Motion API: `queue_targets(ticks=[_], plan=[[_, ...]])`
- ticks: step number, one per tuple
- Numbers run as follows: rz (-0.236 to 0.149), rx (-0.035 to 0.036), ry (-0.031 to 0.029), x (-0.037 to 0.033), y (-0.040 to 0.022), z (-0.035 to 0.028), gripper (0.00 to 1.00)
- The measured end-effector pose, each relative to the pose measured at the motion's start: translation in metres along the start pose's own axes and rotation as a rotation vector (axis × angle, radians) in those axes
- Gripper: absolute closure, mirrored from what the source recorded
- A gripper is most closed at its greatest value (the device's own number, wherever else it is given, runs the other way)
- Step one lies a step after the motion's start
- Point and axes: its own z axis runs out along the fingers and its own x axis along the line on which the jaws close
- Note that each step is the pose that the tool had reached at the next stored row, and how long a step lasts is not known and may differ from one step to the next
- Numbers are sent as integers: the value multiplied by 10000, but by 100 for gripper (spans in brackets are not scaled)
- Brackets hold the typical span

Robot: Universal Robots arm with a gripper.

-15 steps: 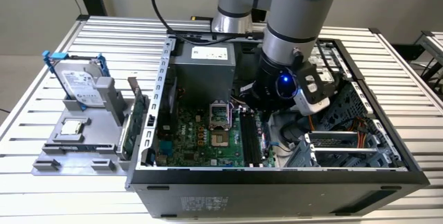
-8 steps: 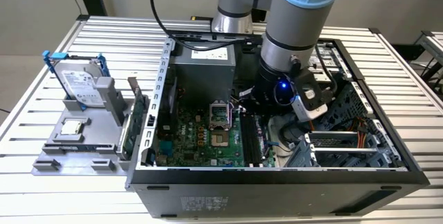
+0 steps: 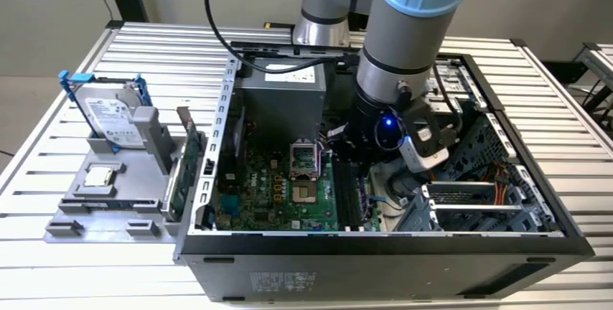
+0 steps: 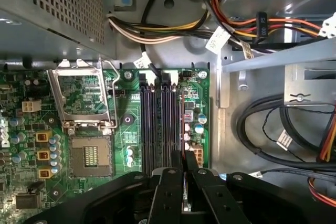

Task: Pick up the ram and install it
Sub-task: 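Insert the ram into the slot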

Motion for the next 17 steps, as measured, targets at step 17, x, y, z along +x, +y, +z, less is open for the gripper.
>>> queue_targets(ticks=[17], plan=[[0, 9, 165, 16, 3, 107, 100]])
